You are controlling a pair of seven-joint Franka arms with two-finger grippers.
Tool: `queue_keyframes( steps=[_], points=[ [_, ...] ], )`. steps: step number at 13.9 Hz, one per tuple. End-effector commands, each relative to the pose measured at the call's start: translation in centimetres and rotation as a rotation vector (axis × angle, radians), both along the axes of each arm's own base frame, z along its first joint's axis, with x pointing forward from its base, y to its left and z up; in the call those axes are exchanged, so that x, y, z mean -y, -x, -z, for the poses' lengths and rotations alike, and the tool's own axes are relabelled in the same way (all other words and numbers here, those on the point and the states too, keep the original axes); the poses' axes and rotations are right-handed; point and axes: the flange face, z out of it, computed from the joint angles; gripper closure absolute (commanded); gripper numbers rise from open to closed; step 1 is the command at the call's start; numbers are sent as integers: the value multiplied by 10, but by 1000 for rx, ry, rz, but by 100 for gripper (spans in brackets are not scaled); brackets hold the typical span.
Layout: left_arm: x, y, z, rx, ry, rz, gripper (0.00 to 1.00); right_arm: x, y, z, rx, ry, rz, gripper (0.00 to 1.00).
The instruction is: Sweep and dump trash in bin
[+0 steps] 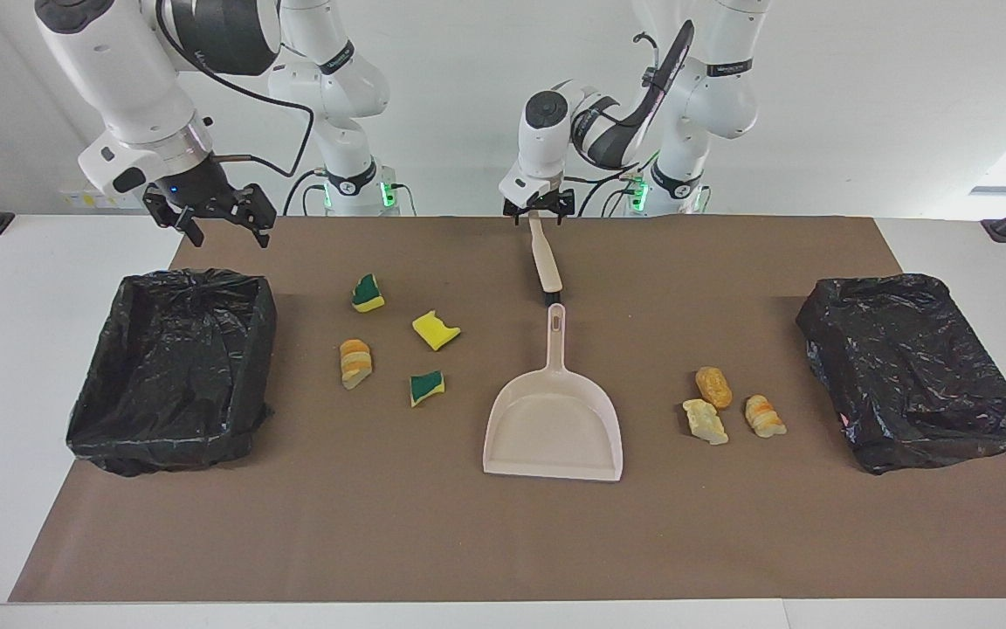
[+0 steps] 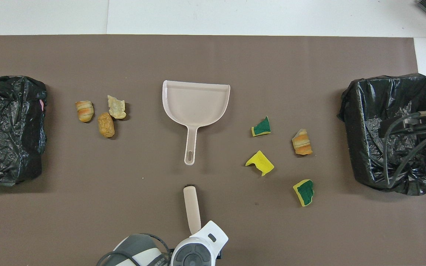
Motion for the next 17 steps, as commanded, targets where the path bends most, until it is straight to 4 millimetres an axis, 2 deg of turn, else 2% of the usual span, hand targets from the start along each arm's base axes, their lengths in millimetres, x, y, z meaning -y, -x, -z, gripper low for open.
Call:
queue_keyframes(
  steps=[1,2,3,5,8,10,11,14,16,17],
  points=[
    [0,-1,-4,1,24,2,21,-9,-1,-4,8,-3,-16,0],
    [0,-1,-4,0,23,3,62,-23,-5,1,-8,-3,-43,0],
    [-1,-3,-5,1,26,5,100,-27,-11,5,-8,-9,-49,0],
    [-1,-10,-13,6,49,49,100,-34,-30,18,-8,-11,-57,0],
    [-10,-32,-26,-14,49,58,100,-44,-54,32,41,-19,-59,0],
    [-12,-32,-26,-28,38,69,100,-48,-65,44,52,-27,-63,0],
    [-18,-39,-28,-38,32,52,100,-50,-69,47,56,-35,-49,0],
    [-51,-68,-65,-101,12,33,100,-83,-82,65,74,-50,16,0],
    [-75,-78,-86,-175,-27,44,100,-126,-86,83,85,-56,59,0],
    [-89,-83,-87,-208,-45,39,100,-149,-88,88,108,-63,84,0]
  ],
)
